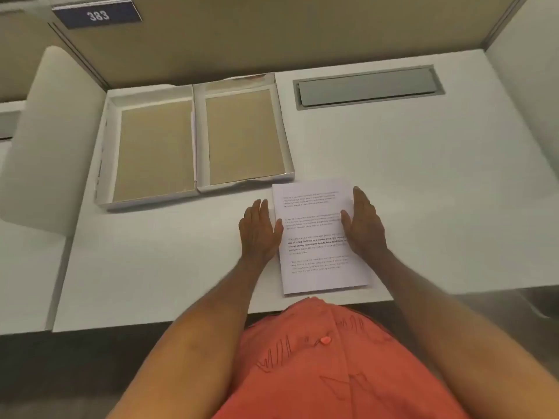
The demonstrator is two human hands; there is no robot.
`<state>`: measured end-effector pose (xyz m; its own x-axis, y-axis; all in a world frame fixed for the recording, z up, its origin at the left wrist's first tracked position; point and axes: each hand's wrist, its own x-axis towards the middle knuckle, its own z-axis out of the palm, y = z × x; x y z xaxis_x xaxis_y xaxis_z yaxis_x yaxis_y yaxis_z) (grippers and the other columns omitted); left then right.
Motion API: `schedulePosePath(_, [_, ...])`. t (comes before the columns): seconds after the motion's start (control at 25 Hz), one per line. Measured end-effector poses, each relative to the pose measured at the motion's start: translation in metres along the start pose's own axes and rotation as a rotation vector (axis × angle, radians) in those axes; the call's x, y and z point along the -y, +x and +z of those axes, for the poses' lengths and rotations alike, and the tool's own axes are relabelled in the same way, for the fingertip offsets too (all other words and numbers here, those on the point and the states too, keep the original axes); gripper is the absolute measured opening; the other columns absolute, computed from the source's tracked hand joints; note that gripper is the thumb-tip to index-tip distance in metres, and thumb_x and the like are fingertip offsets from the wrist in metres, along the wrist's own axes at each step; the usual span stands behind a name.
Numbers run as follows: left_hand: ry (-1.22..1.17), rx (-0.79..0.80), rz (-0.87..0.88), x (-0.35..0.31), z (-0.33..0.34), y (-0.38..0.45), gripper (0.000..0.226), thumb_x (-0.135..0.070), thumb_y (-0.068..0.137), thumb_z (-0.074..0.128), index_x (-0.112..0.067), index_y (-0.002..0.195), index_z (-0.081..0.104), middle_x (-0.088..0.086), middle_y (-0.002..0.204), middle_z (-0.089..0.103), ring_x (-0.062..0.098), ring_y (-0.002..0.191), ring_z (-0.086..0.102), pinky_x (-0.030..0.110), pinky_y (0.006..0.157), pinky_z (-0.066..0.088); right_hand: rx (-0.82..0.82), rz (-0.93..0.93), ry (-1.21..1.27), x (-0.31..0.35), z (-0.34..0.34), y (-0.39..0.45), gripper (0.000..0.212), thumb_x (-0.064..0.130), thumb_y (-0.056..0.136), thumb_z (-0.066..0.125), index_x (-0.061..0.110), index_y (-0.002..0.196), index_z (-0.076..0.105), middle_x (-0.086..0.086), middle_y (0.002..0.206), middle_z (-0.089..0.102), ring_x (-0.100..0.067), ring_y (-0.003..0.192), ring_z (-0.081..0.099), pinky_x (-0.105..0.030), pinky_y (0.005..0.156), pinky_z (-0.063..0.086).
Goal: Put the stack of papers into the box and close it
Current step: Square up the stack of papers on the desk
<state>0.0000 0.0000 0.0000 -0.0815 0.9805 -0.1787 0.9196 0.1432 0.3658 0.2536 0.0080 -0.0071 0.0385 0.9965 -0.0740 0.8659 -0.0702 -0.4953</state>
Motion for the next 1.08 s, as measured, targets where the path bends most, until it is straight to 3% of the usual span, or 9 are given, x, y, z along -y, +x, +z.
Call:
schedulePosePath(0.16, [-0.204,0.092,-0.212,-0.002,0.015,-0.001,0.050,-0.045,0.101,0.055,-0.010,0.136,0.053,0.011,0.140,0.051,0.032,0.131,0.046,0.045,0.104,0.042,-0.064,0.196,0.182,0.001,0.010,-0.013,0.066,0.023,0.106,0.052,0.005,0.164,0.025,-0.017,0.158,0.045,-0.036,0.143,0.044,-0.051,0.114,0.044])
schedulePosePath(0.32, [-0.281,0.139,-0.317,-0.013,0.019,0.007,0.046,-0.048,0.095,0.063,-0.009,0.119,0.055,0.009,0.123,0.064,0.032,0.117,0.059,0.041,0.087,0.048,0.006,0.412,0.291,0.004,0.014,-0.003,0.062,0.024,0.102,0.056,0.006,0.158,0.035,-0.015,0.148,0.052,-0.035,0.141,0.043,-0.047,0.113,0.040])
schedulePosePath(0.52, [-0.259,0.244,-0.430,-0.020,0.017,0.026,0.052,-0.046,0.086,0.074,-0.007,0.117,0.060,0.012,0.121,0.070,0.036,0.110,0.068,0.039,0.083,0.055,0.069,0.593,0.286,0.009,0.018,0.019,0.057,0.031,0.095,0.065,0.003,0.142,0.051,-0.019,0.144,0.051,-0.039,0.138,0.044,-0.046,0.110,0.042])
schedulePosePath(0.64, [-0.255,0.277,-0.440,-0.020,0.014,0.033,0.048,-0.045,0.083,0.078,-0.009,0.111,0.064,0.010,0.118,0.072,0.035,0.107,0.070,0.034,0.075,0.052,0.095,0.685,0.284,0.011,0.019,0.029,0.068,0.043,0.090,0.073,0.001,0.139,0.050,-0.019,0.144,0.053,-0.039,0.139,0.045,-0.047,0.110,0.044])
schedulePosePath(0.84, [-0.226,0.296,-0.443,-0.023,0.013,0.035,0.048,-0.046,0.083,0.079,-0.010,0.112,0.065,0.010,0.120,0.072,0.034,0.108,0.071,0.034,0.076,0.052,0.190,0.764,0.226,0.018,0.013,0.042,0.088,0.058,0.080,0.078,0.002,0.141,0.047,-0.018,0.145,0.050,-0.037,0.141,0.043,-0.047,0.110,0.046])
schedulePosePath(1.08, [-0.225,0.299,-0.447,-0.022,0.014,0.036,0.049,-0.046,0.083,0.080,-0.010,0.113,0.066,0.010,0.121,0.073,0.034,0.109,0.071,0.033,0.073,0.048,0.243,0.777,0.300,0.016,0.004,0.043,0.088,0.053,0.081,0.082,0.003,0.145,0.046,-0.016,0.150,0.041,-0.038,0.136,0.050,-0.049,0.109,0.051])
